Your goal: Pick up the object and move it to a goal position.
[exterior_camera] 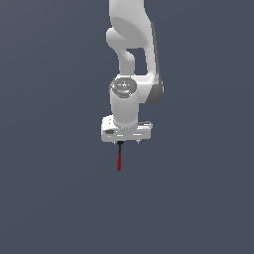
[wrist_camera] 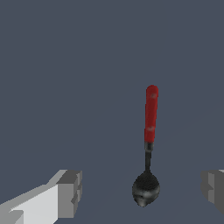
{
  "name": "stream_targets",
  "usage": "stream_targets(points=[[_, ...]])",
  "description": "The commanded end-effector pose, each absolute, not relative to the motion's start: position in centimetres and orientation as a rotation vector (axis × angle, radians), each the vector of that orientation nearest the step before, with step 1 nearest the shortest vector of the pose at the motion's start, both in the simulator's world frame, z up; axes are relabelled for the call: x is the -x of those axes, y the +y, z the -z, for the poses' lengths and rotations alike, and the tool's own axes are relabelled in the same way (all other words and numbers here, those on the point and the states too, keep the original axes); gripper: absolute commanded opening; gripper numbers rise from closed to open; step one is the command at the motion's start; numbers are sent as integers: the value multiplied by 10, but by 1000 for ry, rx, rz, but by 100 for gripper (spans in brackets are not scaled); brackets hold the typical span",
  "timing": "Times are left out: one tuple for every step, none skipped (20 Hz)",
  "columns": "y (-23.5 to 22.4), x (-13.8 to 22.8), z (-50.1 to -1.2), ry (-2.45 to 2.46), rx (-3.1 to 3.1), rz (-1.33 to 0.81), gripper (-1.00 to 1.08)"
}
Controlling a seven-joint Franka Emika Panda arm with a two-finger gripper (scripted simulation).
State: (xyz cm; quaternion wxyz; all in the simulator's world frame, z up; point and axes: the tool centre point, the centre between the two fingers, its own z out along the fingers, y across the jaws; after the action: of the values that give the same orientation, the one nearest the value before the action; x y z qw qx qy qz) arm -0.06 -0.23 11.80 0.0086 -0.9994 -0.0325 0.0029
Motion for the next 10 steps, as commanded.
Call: stream_targets(points=[[-13, 2, -98, -100, 3128, -6, 100], [-16, 3, -92, -100, 3130, -5, 100], [-19, 4, -86, -100, 3132, -4, 100], [-22, 5, -81, -100, 3134, -3, 100], [-25, 5, -76, -100, 3135, -2, 100], [-27, 6, -72, -100, 3136, -2, 100], [-29, 7, -68, -100, 3138, -1, 100], [-30, 7, -66, -100, 3138, -1, 100], [-31, 7, -63, -100, 3139, 0, 100], [-32, 8, -62, -100, 3140, 0, 100]])
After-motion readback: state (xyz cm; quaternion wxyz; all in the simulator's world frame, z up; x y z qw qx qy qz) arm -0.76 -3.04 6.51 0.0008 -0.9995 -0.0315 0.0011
